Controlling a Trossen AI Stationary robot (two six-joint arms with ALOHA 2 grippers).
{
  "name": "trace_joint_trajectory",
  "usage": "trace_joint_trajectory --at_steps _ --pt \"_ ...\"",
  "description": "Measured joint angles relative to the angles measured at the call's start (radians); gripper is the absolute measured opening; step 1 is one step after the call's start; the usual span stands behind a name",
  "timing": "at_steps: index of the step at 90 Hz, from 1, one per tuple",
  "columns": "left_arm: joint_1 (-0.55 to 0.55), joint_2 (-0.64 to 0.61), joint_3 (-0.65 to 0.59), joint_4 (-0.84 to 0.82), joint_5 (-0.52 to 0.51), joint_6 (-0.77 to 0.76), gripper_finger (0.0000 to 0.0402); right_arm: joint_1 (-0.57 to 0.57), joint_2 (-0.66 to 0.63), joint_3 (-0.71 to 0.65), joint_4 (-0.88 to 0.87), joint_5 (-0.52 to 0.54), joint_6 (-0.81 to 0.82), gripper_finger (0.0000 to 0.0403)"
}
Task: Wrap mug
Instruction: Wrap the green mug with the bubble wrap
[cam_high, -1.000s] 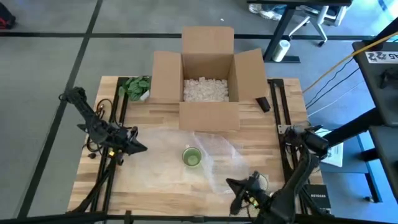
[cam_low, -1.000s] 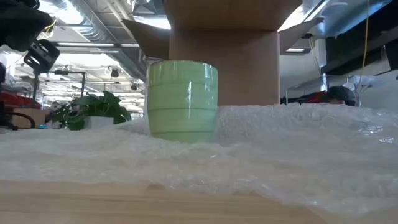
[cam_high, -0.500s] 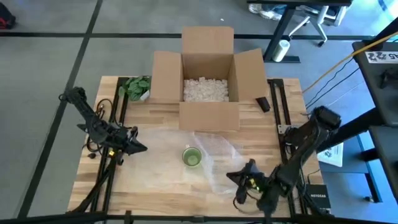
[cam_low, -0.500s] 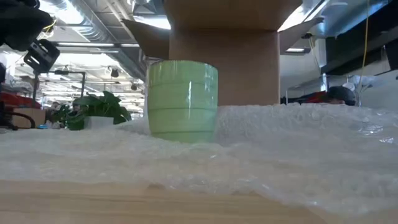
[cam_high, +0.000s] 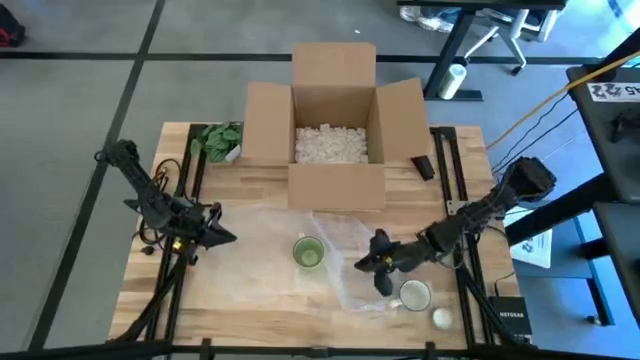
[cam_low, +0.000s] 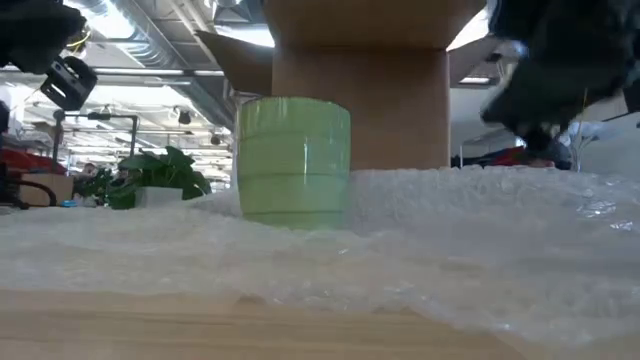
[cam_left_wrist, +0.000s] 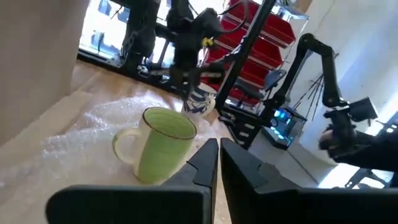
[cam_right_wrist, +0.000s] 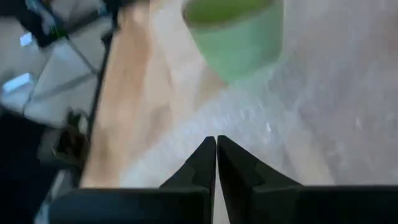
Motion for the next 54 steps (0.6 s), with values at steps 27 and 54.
trace_joint_trajectory --at_steps 27,54 --pt "0.000 0.000 0.000 -0.003 -0.001 0.014 0.0000 -0.064 -0.153 -0.006 -0.261 -0.021 0.120 0.0001" --pt "0.000 0.000 0.000 -0.058 -0.128 0.030 0.0000 -0.061 -0.406 -0.006 -0.526 0.024 0.263 0.0001"
